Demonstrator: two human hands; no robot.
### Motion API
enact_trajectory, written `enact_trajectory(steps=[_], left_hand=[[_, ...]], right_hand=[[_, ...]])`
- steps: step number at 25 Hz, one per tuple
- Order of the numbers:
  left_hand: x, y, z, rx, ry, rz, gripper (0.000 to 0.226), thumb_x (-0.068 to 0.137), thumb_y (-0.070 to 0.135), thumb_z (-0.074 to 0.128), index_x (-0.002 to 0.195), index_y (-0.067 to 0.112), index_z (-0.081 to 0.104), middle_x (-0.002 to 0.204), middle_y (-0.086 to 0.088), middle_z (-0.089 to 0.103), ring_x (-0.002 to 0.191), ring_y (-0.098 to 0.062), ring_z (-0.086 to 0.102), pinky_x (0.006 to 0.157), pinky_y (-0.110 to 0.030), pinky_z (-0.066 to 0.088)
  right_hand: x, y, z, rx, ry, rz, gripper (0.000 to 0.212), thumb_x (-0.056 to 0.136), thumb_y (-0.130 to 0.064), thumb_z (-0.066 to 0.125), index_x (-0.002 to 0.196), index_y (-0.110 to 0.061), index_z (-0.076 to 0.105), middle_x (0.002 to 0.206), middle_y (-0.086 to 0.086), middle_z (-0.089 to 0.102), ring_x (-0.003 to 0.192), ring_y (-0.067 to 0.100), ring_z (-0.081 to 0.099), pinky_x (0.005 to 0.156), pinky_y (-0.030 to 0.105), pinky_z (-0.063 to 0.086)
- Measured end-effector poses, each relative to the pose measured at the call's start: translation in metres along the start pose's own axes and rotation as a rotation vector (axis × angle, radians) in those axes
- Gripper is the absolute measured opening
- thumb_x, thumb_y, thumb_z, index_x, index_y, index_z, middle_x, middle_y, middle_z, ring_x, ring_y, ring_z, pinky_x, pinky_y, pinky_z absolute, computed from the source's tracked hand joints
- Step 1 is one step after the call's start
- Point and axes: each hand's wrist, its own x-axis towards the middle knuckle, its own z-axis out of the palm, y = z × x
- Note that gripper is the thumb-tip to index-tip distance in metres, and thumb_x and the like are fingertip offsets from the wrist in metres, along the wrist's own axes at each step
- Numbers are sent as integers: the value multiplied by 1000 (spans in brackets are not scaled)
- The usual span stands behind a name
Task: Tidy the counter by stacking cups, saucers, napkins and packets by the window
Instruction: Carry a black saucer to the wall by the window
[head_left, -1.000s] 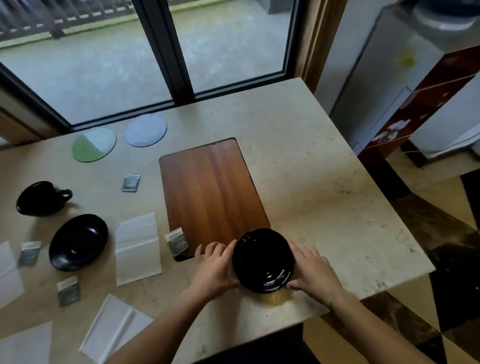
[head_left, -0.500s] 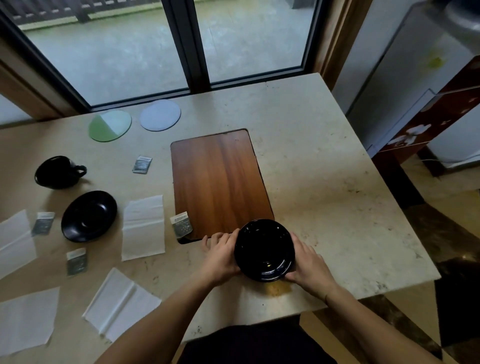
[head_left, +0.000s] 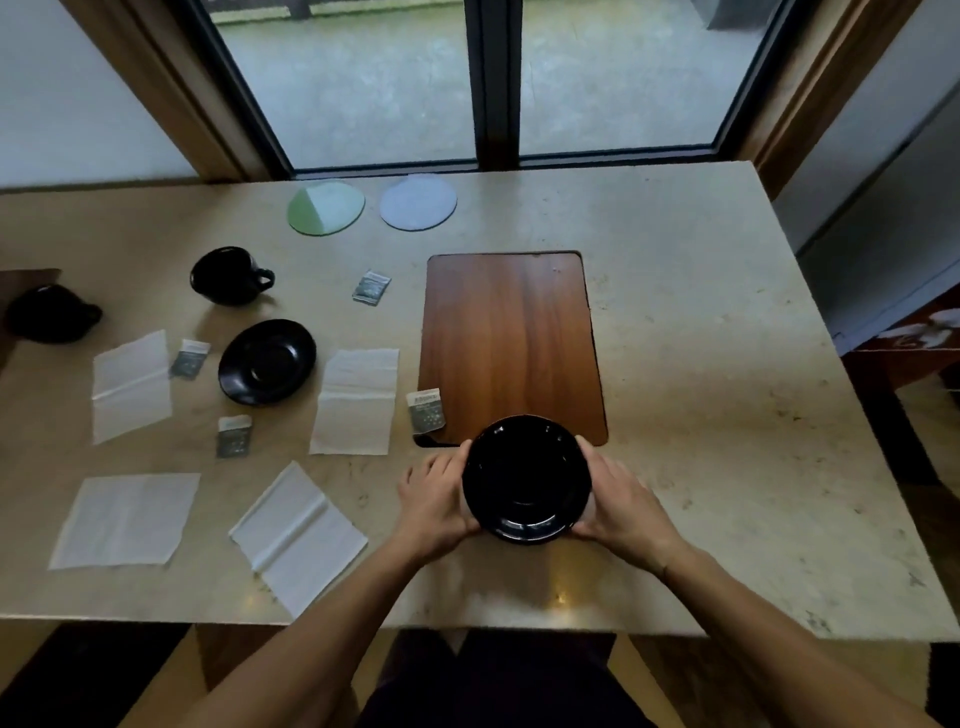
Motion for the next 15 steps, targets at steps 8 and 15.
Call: enact_trajectory(steps=[8, 15], left_hand=[[-63, -80, -30, -91, 166, -211, 112, 61, 68, 66, 153, 29, 16, 146, 4, 40, 135, -23, 32, 111, -45, 22], [-155, -184, -59, -190, 289, -379, 109, 55, 67, 64, 149, 31, 21, 130, 3, 49, 127, -25, 41, 106, -54, 30]], right_hand=[[40, -99, 22, -18, -125, -242, 117, 52, -50, 91, 146, -36, 23, 128, -12, 60, 117, 15, 55, 94, 46, 52], [49, -232, 72, -49, -244, -476, 109, 57, -36, 92, 144, -38, 27, 131, -12, 55, 118, 15, 51, 98, 39, 47]])
